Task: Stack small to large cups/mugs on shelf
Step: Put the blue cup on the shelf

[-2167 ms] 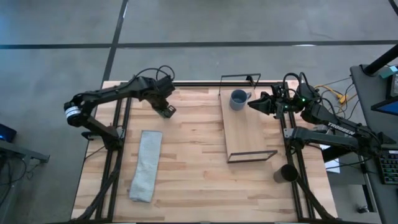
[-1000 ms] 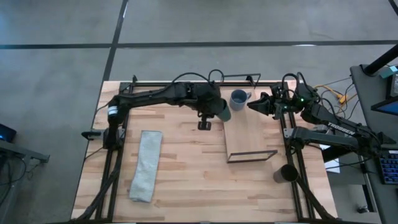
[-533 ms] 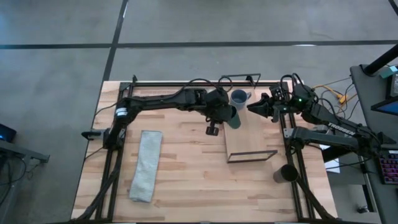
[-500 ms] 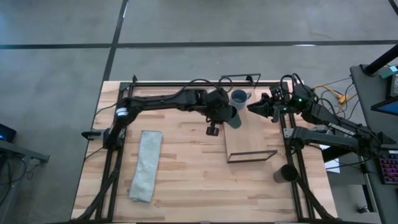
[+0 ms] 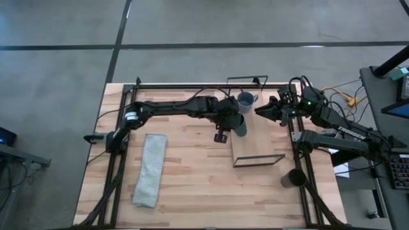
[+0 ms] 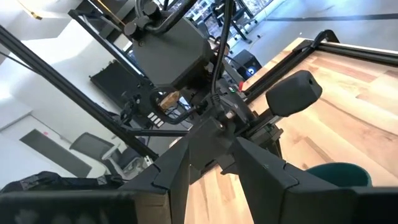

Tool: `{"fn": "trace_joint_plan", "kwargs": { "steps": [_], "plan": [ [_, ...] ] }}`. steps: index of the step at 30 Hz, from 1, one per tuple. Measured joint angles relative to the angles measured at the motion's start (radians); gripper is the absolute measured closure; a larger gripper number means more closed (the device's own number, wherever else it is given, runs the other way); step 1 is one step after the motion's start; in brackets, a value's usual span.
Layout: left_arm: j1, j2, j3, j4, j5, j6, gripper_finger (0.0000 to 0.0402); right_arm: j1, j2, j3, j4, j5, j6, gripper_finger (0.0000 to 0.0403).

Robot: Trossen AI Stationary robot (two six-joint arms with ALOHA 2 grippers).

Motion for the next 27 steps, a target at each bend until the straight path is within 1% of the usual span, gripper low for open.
{"fn": "trace_joint_plan", "kwargs": {
  "steps": [19, 23, 27],
  "plan": [
    [0.0, -0.001, -0.018, 0.016, -0.008, -0.004, 0.0401, 0.0, -0.001, 0.0, 0.0, -0.001, 0.023, 0.028],
    [0.0, -0.001, -0.018, 0.04, -0.008, -0.003, 0.0401, 0.0, -0.001, 0.0, 0.0, -0.001, 0.023, 0.028],
    [0.0, -0.001, -0.018, 0.049, -0.008, -0.003, 0.0389, 0.0, -0.001, 0.0, 0.0, -0.001, 0.023, 0.028]
  ]
}}
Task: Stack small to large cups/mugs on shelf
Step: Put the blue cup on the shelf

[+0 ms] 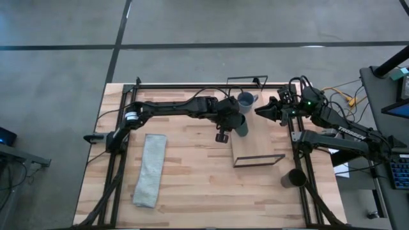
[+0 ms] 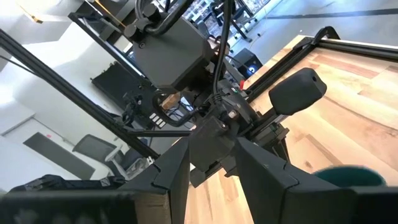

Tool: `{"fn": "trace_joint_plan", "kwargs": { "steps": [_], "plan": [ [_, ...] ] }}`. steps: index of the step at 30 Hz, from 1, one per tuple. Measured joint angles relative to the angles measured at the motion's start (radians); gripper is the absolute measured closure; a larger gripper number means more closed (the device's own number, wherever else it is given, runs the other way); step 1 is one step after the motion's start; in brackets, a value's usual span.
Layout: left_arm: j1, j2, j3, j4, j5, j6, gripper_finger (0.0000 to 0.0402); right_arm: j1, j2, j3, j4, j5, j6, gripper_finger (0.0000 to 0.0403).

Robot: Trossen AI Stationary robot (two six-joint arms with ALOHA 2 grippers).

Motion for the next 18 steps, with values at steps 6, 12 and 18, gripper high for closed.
{"fn": "trace_joint_plan", "kwargs": {
  "steps": [6, 12, 18],
  "plan": [
    [0.0, 0.002, 0.0, 0.012, 0.0, 0.0, 0.0365, 0.0, 0.0, 0.0, 0.0, 0.0, 0.0, 0.028],
    [0.0, 0.003, -0.001, 0.053, 0.0, 0.0, 0.0364, 0.0, 0.0, 0.0, 0.0, 0.0, 0.0, 0.028],
    [0.0, 0.004, -0.001, 0.101, 0.0, 0.0, 0.0363, 0.0, 0.0, 0.0, 0.0, 0.0, 0.0, 0.028]
  ]
}}
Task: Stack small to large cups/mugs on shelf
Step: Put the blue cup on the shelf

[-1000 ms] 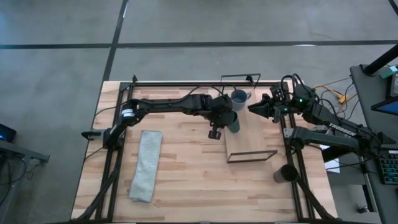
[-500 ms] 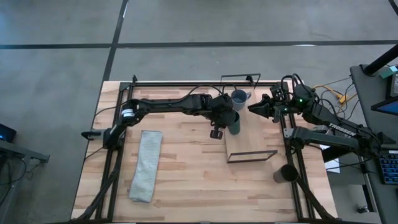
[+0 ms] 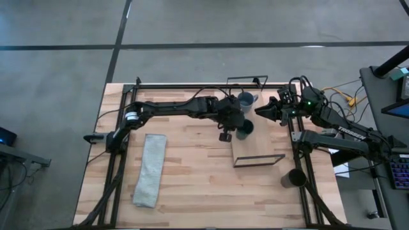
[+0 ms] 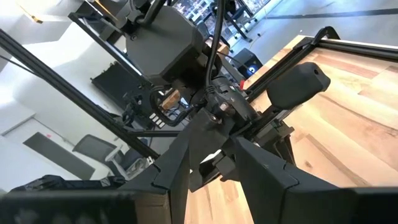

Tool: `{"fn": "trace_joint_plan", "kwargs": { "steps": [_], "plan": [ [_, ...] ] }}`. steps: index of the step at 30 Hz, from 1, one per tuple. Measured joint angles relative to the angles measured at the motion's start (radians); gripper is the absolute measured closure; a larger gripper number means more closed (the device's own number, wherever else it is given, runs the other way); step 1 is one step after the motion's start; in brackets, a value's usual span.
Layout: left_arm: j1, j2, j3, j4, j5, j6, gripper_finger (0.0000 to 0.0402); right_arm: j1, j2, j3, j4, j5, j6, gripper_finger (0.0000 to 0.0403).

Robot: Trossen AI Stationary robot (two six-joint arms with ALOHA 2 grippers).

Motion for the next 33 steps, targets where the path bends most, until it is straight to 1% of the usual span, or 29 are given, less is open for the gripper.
{"fn": "trace_joint_plan", "kwargs": {
  "steps": [3, 7, 9, 12, 15, 17, 21, 23, 28, 33],
  "plan": [
    [0.0, 0.0, 0.0, 0.003, -0.005, 0.0, 0.0363, 0.0, 0.0, 0.0, 0.0, -0.005, 0.001, 0.028],
    [-0.001, 0.0, 0.0, 0.003, -0.008, -0.031, 0.0363, 0.0, 0.0, 0.0, -0.005, -0.087, 0.005, 0.0282],
    [-0.003, 0.0, 0.005, 0.002, -0.01, -0.045, 0.0363, 0.001, -0.001, 0.0, -0.042, -0.104, 0.004, 0.0285],
    [-0.006, -0.006, 0.008, 0.003, -0.043, -0.05, 0.0363, 0.0, 0.005, 0.0, -0.126, -0.087, -0.005, 0.0296],
    [-0.006, -0.024, 0.008, -0.015, -0.099, -0.05, 0.0364, 0.0, 0.018, 0.0, -0.201, -0.066, -0.005, 0.0314],
    [-0.005, -0.042, 0.008, -0.046, -0.121, -0.049, 0.0369, 0.0, 0.032, 0.0, -0.209, -0.053, -0.005, 0.0331],
    [-0.004, -0.062, 0.007, -0.104, -0.131, -0.051, 0.0395, -0.001, 0.065, 0.0, -0.196, 0.005, -0.009, 0.0368],
    [-0.004, -0.063, 0.006, -0.11, -0.13, -0.078, 0.0398, 0.0, 0.084, 0.0, -0.198, 0.028, -0.008, 0.0386],
    [-0.005, -0.066, -0.013, -0.123, -0.112, -0.202, 0.0401, 0.0, 0.138, 0.0, -0.198, 0.039, 0.027, 0.0394],
    [-0.006, -0.066, -0.063, -0.128, -0.092, -0.256, 0.0401, 0.0, 0.176, 0.0, -0.198, 0.039, 0.029, 0.0394]
  ]
}}
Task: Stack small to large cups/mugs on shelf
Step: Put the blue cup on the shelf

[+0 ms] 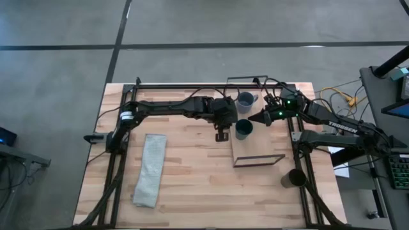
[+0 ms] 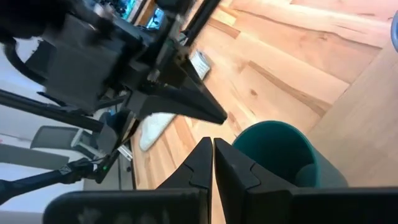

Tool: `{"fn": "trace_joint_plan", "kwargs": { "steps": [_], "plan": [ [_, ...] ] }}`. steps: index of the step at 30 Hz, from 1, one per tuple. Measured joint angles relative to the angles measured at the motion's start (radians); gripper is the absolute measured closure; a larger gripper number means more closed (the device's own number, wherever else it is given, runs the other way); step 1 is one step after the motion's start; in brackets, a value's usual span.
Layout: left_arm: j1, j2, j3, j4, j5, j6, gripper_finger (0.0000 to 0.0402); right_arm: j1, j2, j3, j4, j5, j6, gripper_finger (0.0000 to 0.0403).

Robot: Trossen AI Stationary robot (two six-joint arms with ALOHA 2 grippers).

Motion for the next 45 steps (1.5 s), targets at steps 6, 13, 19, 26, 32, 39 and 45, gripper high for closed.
{"fn": "trace_joint_plan", "kwargs": {
  "steps": [6, 13, 19, 26, 32, 39, 45],
  "plan": [
    [-0.017, 0.0, -0.073, 0.058, 0.085, -0.004, 0.0401, 0.0, 0.013, 0.0, -0.006, 0.0, 0.009, 0.0394],
    [-0.045, -0.002, -0.139, 0.171, 0.094, -0.003, 0.0401, 0.0, 0.041, 0.0, -0.007, 0.0, 0.009, 0.0394],
    [-0.045, 0.0, -0.168, 0.248, 0.093, -0.003, 0.0402, 0.0, 0.066, 0.0, -0.008, 0.0, 0.011, 0.0394],
    [-0.035, 0.028, -0.18, 0.321, 0.084, -0.003, 0.0402, 0.0, 0.079, 0.0, -0.006, 0.0, 0.011, 0.0394],
    [-0.033, 0.037, -0.18, 0.341, 0.084, -0.003, 0.0402, 0.0, 0.076, 0.0, -0.003, 0.0, 0.015, 0.0394],
    [-0.008, 0.038, -0.18, 0.42, 0.083, -0.002, 0.0402, 0.0, 0.077, 0.0, -0.004, 0.003, 0.015, 0.0394],
    [0.023, 0.038, -0.181, 0.445, 0.083, -0.002, 0.0401, 0.0, 0.075, 0.0, -0.004, 0.029, 0.004, 0.0394]
  ]
}}
